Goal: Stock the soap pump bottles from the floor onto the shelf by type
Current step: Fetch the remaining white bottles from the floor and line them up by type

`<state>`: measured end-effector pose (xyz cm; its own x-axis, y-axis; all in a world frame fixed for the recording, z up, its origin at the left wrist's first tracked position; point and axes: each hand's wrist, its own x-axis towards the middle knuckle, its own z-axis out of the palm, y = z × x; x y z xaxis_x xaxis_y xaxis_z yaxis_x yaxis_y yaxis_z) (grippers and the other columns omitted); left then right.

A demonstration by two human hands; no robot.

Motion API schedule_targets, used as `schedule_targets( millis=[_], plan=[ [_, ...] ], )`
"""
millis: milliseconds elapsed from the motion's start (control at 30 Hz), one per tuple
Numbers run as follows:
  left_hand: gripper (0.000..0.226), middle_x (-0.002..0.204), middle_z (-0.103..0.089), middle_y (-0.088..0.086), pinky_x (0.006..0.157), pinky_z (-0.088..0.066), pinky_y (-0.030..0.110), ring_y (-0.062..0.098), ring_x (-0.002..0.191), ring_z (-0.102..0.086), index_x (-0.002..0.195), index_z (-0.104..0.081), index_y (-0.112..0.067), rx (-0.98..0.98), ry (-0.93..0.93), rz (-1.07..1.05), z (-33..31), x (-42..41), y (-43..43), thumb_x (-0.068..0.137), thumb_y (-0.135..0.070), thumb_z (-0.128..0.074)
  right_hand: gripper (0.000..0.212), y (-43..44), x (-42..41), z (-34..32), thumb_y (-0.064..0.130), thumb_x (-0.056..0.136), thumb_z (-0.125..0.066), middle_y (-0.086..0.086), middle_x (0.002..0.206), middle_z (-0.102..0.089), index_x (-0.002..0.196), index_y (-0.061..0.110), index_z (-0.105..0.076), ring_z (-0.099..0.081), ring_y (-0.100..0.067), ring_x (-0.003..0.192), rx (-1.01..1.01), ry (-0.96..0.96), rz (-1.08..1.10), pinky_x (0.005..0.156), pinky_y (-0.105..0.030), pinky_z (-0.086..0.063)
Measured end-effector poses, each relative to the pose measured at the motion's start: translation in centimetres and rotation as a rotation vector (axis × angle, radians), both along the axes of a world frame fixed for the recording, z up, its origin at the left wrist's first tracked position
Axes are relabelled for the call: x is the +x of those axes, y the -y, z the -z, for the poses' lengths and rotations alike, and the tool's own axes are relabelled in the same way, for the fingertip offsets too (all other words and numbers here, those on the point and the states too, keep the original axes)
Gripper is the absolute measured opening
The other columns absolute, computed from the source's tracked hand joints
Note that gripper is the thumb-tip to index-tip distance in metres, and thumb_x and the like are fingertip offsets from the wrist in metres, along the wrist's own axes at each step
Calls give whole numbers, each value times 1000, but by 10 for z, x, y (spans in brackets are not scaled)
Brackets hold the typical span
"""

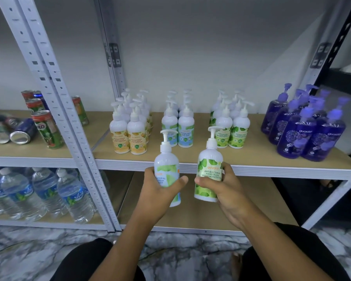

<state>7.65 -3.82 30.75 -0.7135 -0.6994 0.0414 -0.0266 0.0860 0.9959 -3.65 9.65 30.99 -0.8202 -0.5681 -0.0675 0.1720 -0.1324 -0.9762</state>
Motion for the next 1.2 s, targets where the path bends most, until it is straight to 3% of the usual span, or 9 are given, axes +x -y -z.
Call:
schedule_targets(
  millis=[133,333,567,733,900,1067,1200],
  plan=[
    [45,100,-63,5,56,-52,15,3,74,-67,113,-42,-21,4,7,50,-1,-8,-3,86,-13,-77,58,-6,-8,-2,7,72,-86,-1,100,-72,119,26,-57,-72,-17,90,58,-120,60,73,-33,-58],
    [49,96,-70,5,56,-54,17,2,69,-69,114,-56,-15,-30,-45,8,-4,-29,-1,76,-17,-87,58,-12,-26,-12,7,75,-84,8,97,-73,119,33,-56,-71,-7,87,74,-216,92,68,-21,-55],
    [32,94,-73,1,59,-53,15,5,77,-71,106,-63,-20,-96,-28,32,-13,-65,16,82,-27,-83,62,-1,-58,-23,20,72,-87,10,103,-71,123,28,-51,-70,-4,91,186,-308,126,75,-23,-54],
    [15,91,-75,5,67,-57,21,12,79,-72,94,-65,-23,-56,-50,-43,-11,-76,21,87,-26,-78,57,8,-89,-26,24,71,-87,6,104,-71,117,27,-54,-70,-12,94,242,-357,146,82,-37,-60],
    [22,92,-74,4,60,-54,15,9,79,-72,102,-67,-18,-16,-74,-31,-6,-85,18,86,-27,-78,53,9,-103,-13,20,76,-85,10,104,-70,117,32,-55,-67,-2,91,224,-411,242,70,-17,-54],
    [33,96,-73,6,57,-52,14,12,81,-71,111,-64,-13,-12,-75,-20,-3,-87,11,86,-27,-79,57,11,-110,2,18,76,-85,14,103,-70,123,31,-57,-65,7,88,278,-457,269,67,-11,-49],
    [38,99,-72,6,61,-56,18,15,86,-72,113,-62,-14,-3,-70,-27,0,-87,8,83,-29,-80,55,12,-118,7,17,75,-85,15,103,-69,120,32,-56,-62,8,90,316,-475,307,84,-23,-52]
  ],
)
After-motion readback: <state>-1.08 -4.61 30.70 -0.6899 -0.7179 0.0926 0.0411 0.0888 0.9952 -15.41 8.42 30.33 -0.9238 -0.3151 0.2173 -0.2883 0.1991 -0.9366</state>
